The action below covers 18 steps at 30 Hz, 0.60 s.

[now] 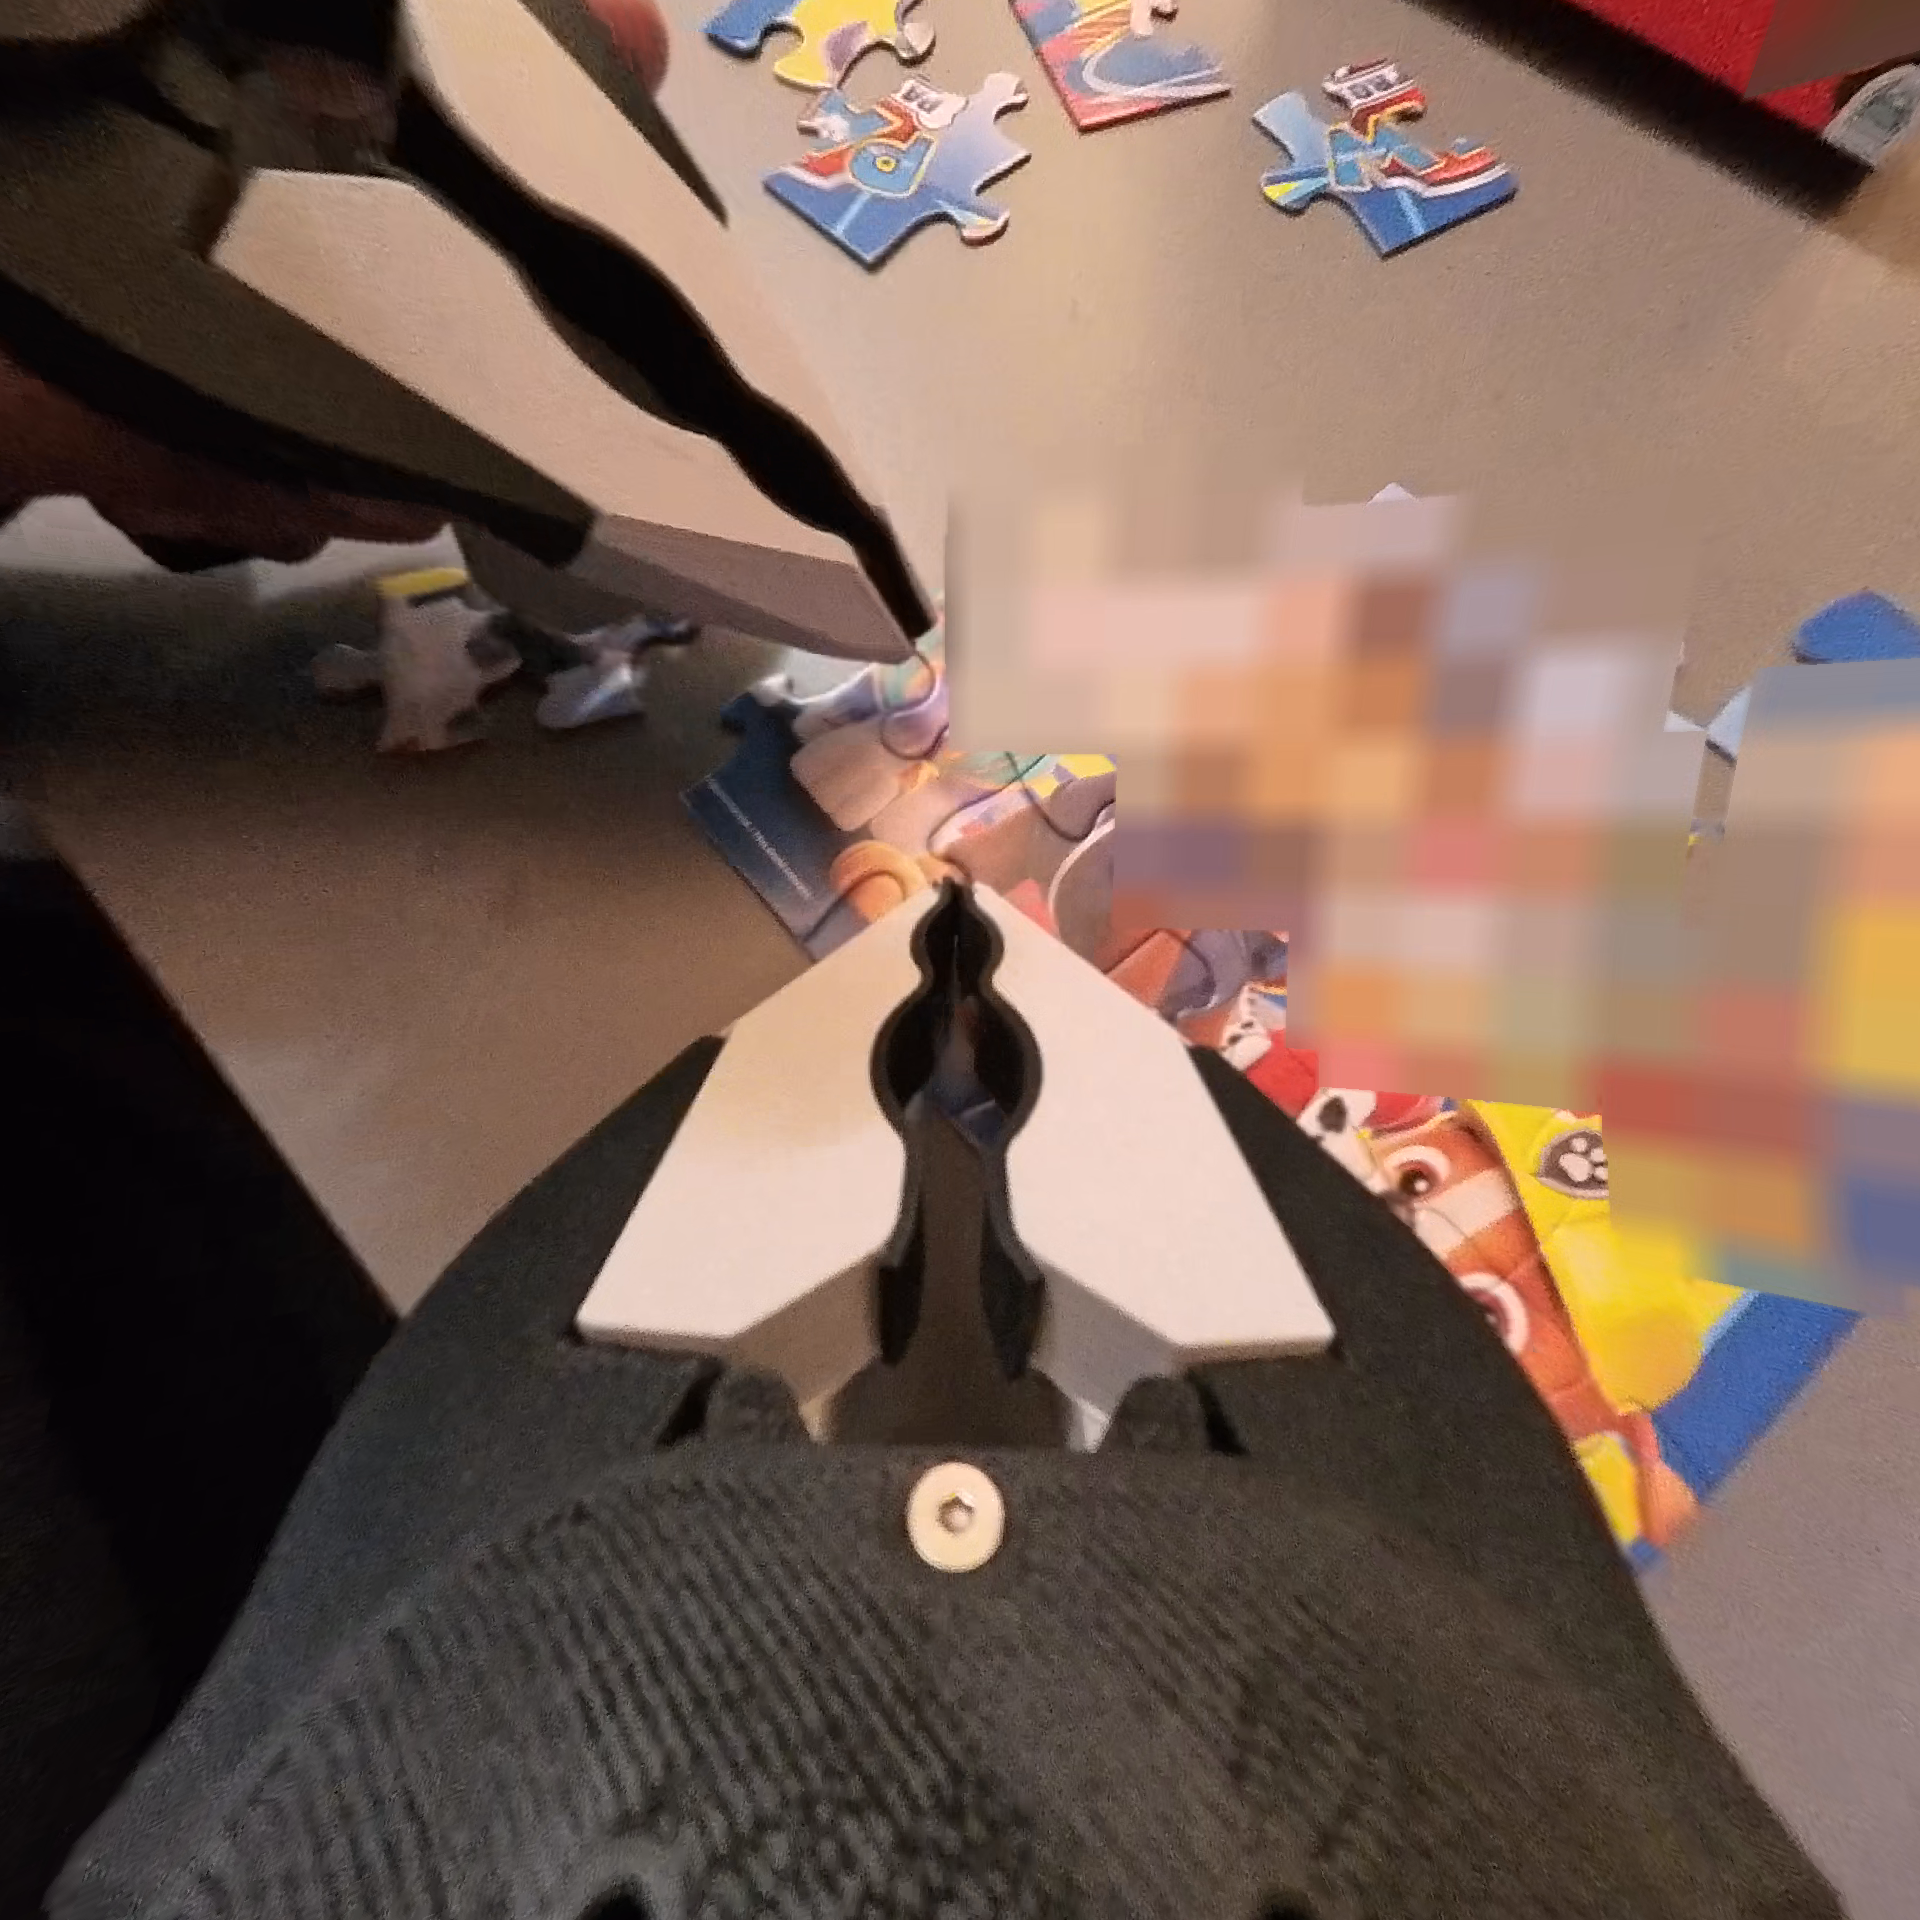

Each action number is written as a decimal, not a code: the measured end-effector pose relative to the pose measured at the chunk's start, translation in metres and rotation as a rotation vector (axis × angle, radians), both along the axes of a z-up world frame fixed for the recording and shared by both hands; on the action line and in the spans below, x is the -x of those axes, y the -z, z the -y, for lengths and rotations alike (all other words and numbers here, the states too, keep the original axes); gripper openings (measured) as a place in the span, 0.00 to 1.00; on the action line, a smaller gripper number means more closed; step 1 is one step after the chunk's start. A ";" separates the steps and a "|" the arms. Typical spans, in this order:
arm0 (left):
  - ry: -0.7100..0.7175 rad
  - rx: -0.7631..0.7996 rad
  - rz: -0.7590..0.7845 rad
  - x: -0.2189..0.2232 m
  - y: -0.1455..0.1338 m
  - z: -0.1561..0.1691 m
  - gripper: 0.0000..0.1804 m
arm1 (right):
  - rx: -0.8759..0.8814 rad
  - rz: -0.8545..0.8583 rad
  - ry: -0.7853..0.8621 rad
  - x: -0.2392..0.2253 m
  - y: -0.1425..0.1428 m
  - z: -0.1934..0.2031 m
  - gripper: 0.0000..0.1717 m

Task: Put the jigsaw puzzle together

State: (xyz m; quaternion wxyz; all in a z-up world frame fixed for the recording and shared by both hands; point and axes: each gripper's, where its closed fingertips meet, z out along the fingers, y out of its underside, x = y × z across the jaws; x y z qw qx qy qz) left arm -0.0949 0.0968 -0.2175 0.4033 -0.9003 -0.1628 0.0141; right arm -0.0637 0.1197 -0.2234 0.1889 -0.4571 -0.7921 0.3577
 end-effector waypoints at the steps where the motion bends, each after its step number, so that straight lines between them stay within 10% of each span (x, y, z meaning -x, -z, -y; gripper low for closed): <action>1: 0.026 -0.019 0.016 -0.008 -0.004 0.000 0.00 | 0.035 0.016 -0.007 -0.003 0.000 0.002 0.00; 18: 0.073 0.031 0.125 -0.039 0.017 0.002 0.00 | -0.041 0.007 -0.037 -0.005 0.007 0.020 0.00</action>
